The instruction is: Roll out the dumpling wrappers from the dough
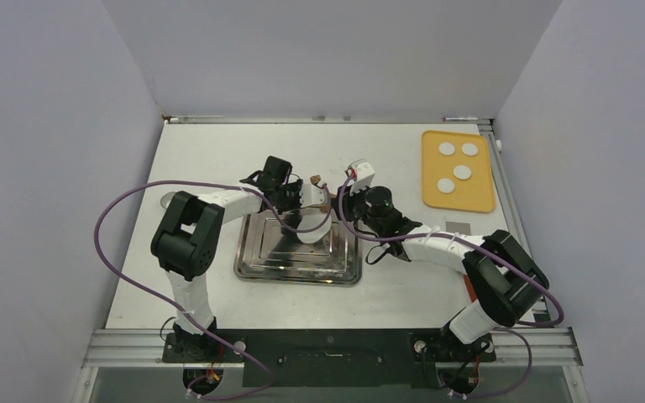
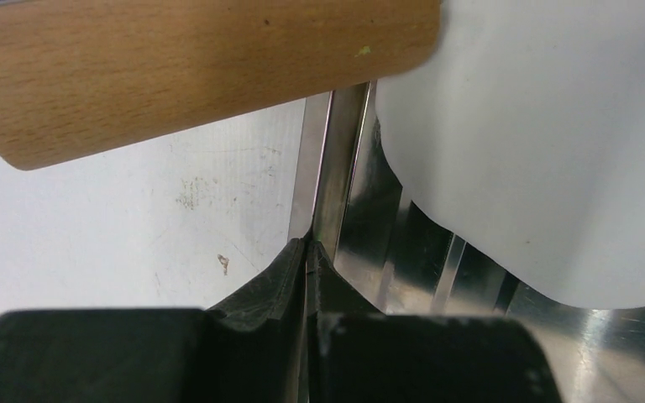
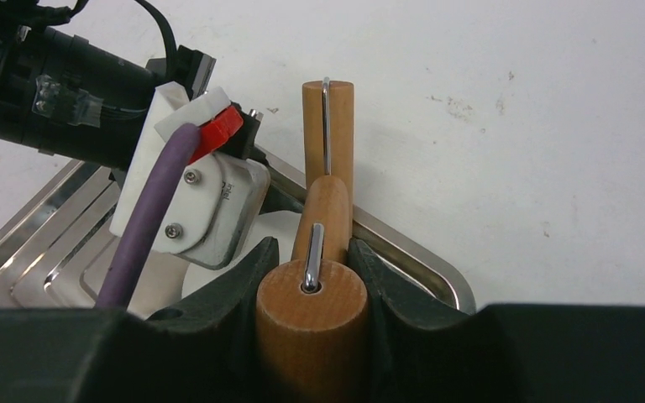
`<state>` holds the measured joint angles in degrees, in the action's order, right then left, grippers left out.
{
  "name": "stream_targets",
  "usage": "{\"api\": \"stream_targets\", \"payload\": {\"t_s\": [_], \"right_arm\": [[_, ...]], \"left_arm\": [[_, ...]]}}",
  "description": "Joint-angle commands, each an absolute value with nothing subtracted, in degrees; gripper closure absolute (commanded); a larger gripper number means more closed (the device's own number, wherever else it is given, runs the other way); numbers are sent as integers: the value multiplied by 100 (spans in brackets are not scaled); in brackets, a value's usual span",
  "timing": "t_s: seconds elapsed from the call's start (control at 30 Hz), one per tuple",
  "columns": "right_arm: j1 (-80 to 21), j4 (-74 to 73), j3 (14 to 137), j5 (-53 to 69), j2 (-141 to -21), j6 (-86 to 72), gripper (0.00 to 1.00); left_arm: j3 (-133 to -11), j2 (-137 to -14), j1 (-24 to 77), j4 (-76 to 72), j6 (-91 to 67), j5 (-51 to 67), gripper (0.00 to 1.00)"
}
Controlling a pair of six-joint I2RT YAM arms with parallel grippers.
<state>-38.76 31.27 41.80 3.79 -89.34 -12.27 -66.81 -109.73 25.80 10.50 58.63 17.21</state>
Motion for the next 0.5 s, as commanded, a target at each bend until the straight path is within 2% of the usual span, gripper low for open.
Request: {"api": "stream_targets", "payload": {"t_s": [0.0,0.47], "right_arm": [[-3990,2685,4225,1027,-8542,-1757,92],[-4401,1922,3871,813,-7581,-2278,92]], "left_arm": [[-6578,-11303,2575,2018,5620,1736,100],[-6574,-11303,2575,2013,5631,1738,100]]}}
